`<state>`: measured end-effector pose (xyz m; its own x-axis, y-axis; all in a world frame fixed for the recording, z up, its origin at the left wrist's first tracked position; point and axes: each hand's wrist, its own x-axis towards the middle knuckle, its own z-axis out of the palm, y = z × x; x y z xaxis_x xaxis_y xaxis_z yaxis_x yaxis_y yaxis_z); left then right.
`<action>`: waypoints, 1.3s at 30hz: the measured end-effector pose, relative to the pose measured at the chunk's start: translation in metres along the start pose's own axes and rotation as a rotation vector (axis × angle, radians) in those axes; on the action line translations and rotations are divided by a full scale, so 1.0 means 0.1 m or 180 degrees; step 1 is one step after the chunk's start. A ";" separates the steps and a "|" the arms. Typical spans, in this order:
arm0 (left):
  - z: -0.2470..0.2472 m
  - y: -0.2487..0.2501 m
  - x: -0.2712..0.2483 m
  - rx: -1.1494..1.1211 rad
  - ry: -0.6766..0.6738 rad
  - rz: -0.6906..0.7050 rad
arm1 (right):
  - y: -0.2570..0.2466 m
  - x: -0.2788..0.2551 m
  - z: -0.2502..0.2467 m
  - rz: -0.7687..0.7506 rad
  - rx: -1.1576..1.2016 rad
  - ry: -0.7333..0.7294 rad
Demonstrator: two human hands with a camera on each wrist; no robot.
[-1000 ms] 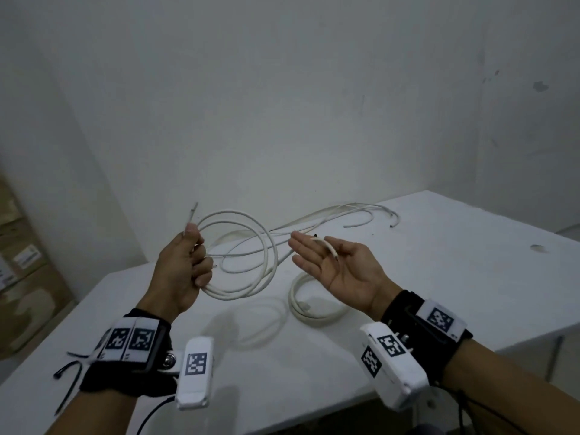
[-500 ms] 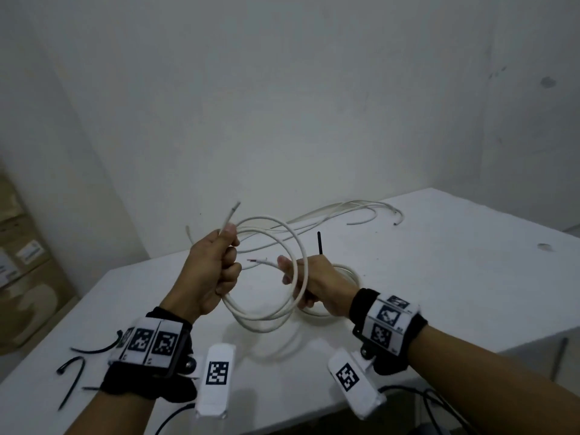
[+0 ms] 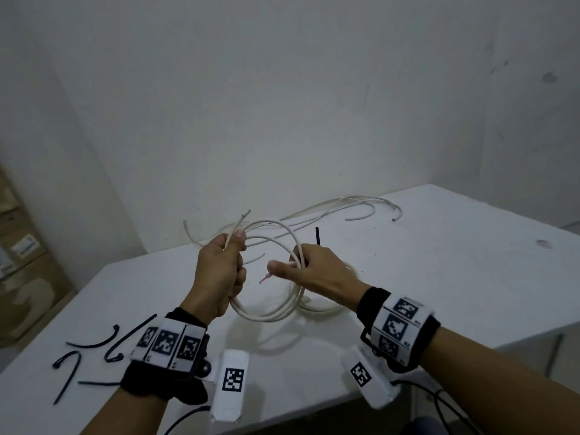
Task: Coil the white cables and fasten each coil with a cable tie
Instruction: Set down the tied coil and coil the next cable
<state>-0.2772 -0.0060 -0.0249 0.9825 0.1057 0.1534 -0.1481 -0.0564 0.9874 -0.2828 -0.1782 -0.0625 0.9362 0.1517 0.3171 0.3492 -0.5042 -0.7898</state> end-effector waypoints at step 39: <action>0.15 0.19 -0.17 -0.0249 -0.0759 -0.0161 | -0.11 0.16 -0.44 0.0782 0.1408 0.0359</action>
<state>-0.2954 -0.0238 -0.0091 0.9864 -0.1313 0.0992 -0.0973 0.0209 0.9950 -0.2730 -0.2074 -0.0258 0.9911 -0.0307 0.1298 0.1260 -0.1021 -0.9868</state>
